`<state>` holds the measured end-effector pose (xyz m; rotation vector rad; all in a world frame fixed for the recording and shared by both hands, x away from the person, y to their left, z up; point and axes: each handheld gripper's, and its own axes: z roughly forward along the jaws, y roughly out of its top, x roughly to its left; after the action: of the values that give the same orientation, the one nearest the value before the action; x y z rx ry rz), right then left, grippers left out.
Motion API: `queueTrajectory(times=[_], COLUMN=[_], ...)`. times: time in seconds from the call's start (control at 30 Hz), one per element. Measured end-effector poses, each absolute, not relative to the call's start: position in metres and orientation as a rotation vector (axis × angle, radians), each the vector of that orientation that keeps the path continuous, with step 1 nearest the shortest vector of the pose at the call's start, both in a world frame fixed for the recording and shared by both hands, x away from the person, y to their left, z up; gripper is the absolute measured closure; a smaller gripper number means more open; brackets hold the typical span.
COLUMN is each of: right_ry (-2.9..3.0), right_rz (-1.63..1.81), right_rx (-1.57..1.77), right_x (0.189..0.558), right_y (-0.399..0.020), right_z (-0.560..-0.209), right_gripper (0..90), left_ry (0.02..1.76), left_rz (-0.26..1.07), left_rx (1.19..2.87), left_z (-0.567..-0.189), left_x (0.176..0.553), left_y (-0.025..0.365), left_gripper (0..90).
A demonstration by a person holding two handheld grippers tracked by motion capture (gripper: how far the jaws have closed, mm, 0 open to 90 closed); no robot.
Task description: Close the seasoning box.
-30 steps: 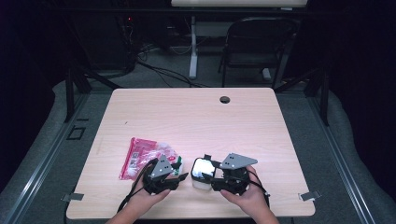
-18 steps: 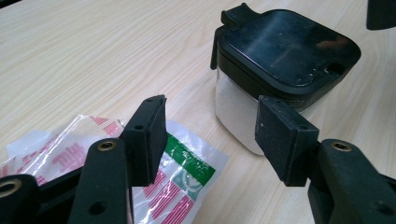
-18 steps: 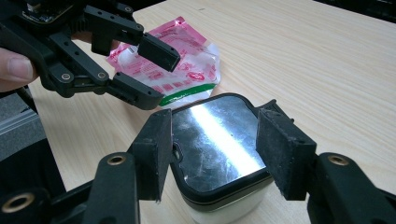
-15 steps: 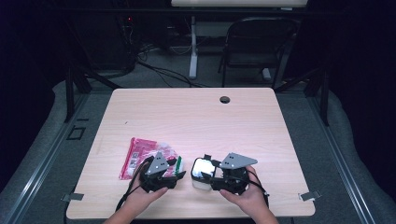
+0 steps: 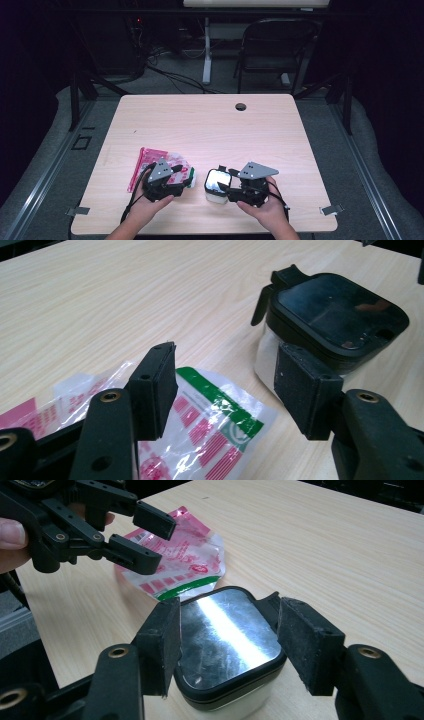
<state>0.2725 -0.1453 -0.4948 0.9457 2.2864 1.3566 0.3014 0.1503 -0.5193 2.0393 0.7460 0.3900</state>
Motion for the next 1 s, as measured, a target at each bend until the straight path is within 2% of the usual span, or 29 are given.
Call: queueTrajectory(times=[0.57, 1.0], right_ry=[2.125, 2.038], right_rz=[1.338, 1.252], right_rx=[1.176, 1.334], right_x=[0.285, 0.299], right_y=[-0.181, -0.206], right_z=[-0.491, -0.510], right_gripper=[39.0, 39.0], left_ry=[0.904, 1.014], left_rz=[0.446, 0.501], left_rx=[1.961, 1.944], left_z=[-0.515, -0.525], left_x=[0.321, 0.333], left_y=[0.189, 0.214], left_gripper=[41.2, 41.4])
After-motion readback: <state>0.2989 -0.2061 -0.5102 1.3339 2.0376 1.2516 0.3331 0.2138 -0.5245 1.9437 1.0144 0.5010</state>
